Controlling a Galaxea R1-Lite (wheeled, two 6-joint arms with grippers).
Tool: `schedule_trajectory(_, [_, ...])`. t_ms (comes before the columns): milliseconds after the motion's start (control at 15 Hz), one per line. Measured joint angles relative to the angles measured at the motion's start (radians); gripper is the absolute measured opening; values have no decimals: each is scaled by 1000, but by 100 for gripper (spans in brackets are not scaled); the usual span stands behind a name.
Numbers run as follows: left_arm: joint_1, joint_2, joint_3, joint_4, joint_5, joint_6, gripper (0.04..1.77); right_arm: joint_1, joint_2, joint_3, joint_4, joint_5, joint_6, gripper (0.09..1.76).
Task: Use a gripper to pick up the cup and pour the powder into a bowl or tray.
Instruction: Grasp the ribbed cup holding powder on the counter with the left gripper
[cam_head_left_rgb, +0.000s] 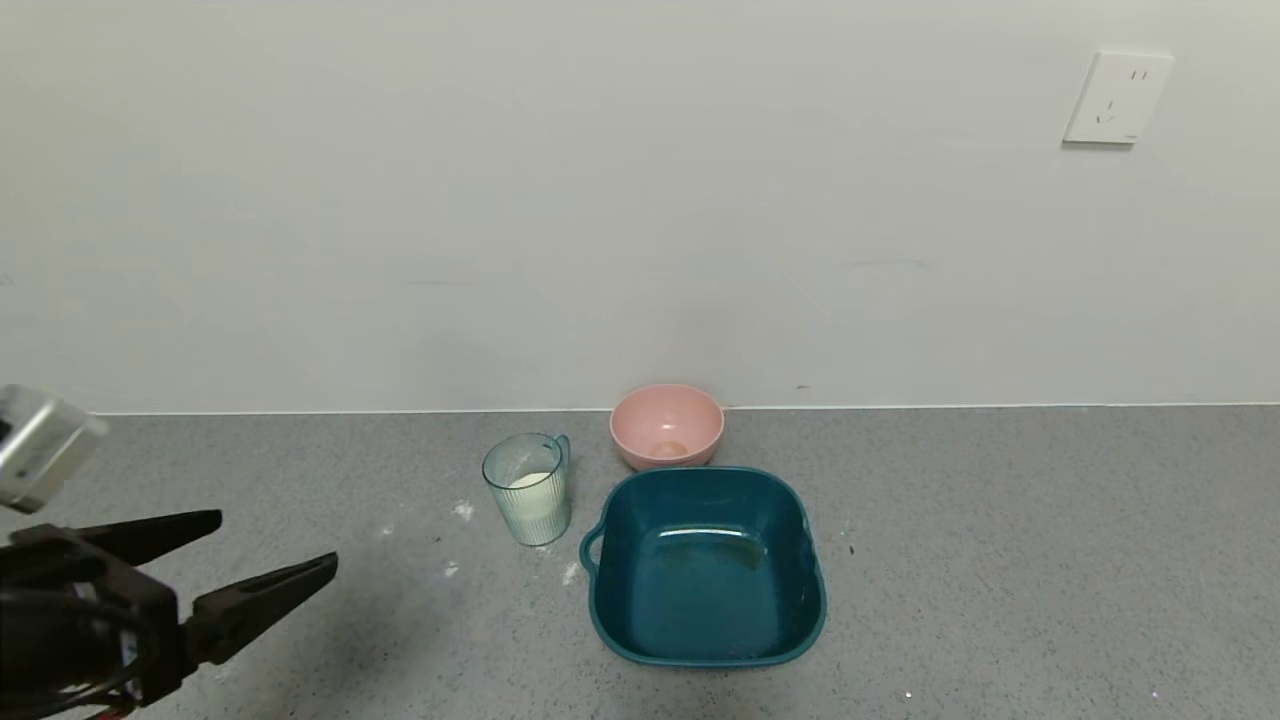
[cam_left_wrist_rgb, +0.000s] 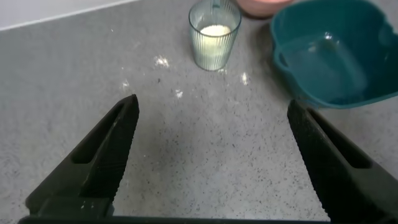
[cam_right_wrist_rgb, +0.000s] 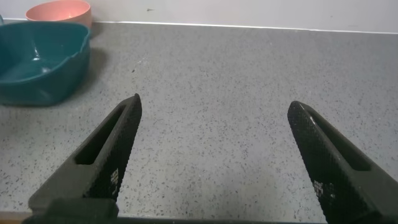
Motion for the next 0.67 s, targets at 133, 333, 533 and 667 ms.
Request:
schedule_trajectory(133, [-15, 105, 8, -41, 2, 26, 172, 0, 0, 0, 0, 0, 0, 171])
schedule_trajectory(333, [-59, 244, 13, -65, 23, 72, 172, 0, 0, 0, 0, 0, 0, 171])
schedule_trajectory(533, [-98, 358, 12, -118, 65, 78, 172, 0, 0, 0, 0, 0, 0, 171])
schedule_trajectory(667, [-129, 431, 28, -206, 120, 78, 172, 0, 0, 0, 0, 0, 0, 171])
